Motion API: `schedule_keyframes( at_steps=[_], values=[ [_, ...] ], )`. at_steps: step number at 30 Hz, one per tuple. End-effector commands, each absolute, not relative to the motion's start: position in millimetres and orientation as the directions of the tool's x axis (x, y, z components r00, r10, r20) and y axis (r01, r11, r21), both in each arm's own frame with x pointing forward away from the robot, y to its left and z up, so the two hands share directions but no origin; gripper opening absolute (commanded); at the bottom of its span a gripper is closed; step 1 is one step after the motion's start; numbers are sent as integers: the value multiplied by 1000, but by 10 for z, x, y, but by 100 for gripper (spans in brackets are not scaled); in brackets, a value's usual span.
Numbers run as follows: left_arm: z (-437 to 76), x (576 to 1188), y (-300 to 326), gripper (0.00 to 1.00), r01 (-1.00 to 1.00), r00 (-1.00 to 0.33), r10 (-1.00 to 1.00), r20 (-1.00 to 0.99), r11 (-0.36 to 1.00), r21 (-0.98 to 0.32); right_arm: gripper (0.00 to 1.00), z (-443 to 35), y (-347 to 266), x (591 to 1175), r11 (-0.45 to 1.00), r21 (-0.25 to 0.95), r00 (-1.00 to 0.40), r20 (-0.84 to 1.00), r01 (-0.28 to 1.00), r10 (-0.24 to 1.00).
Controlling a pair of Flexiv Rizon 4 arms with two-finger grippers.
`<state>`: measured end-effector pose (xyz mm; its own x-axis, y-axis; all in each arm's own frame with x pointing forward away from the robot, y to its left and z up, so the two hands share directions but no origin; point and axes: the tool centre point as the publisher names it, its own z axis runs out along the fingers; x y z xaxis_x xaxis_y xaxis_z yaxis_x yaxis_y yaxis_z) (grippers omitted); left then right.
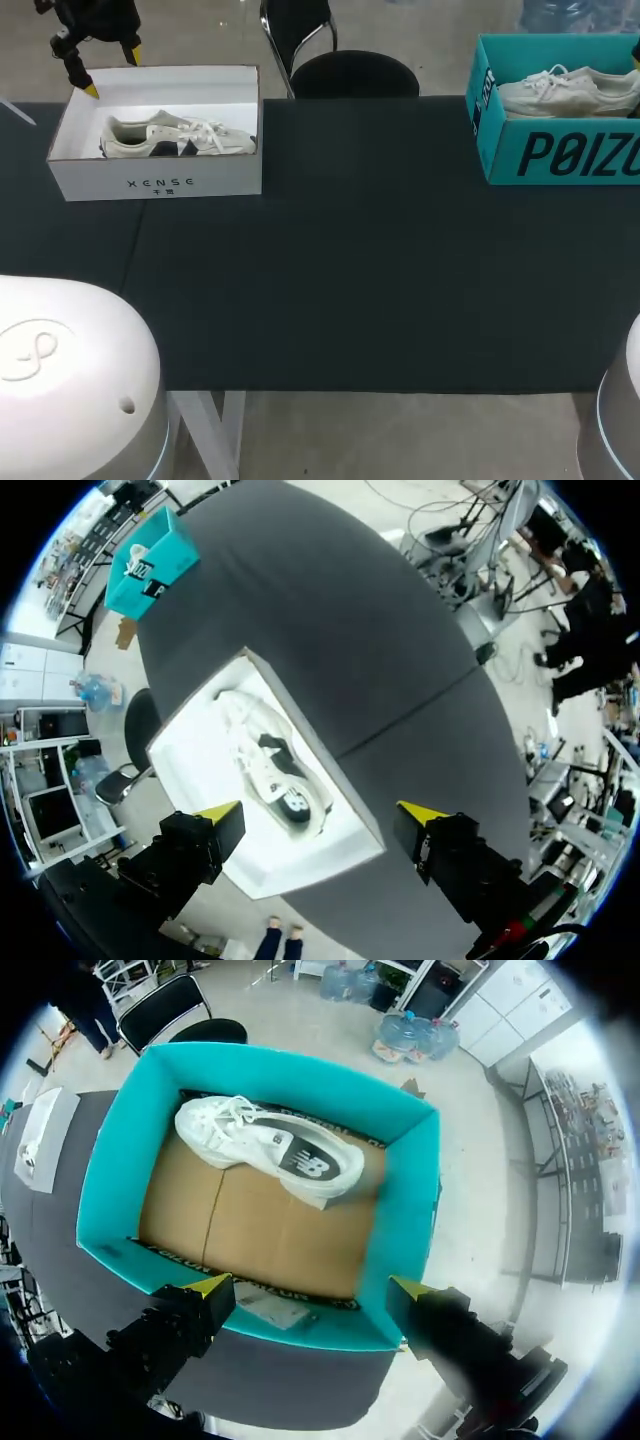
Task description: Take the shoe out of the shoebox, open the shoe tongue, remove and reinsert the insole, then place the shoe into the shoebox
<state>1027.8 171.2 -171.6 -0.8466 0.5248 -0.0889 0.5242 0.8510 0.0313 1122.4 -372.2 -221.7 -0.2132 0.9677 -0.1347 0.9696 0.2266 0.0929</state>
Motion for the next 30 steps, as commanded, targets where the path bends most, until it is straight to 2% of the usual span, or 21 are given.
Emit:
schedule_keyframes(
  at_steps=[1, 13, 30],
  values=[
    [-1715, 10270, 1712, 100, 524, -846, 525, -89, 851, 34, 100, -2385, -3731, 11756, 158, -159, -170, -69, 975, 983],
    [-1715, 10270, 1712, 100, 524, -846, 525, -89, 851, 34, 100, -2785, -3806, 12067, -72, -148, 66, -40, 986, 997],
    [-1715, 10270, 1712, 100, 524, -846, 525, -89, 851, 34, 100, -3074, -3927, 12239, -87, -126, 86, -16, 988, 996]
  ],
)
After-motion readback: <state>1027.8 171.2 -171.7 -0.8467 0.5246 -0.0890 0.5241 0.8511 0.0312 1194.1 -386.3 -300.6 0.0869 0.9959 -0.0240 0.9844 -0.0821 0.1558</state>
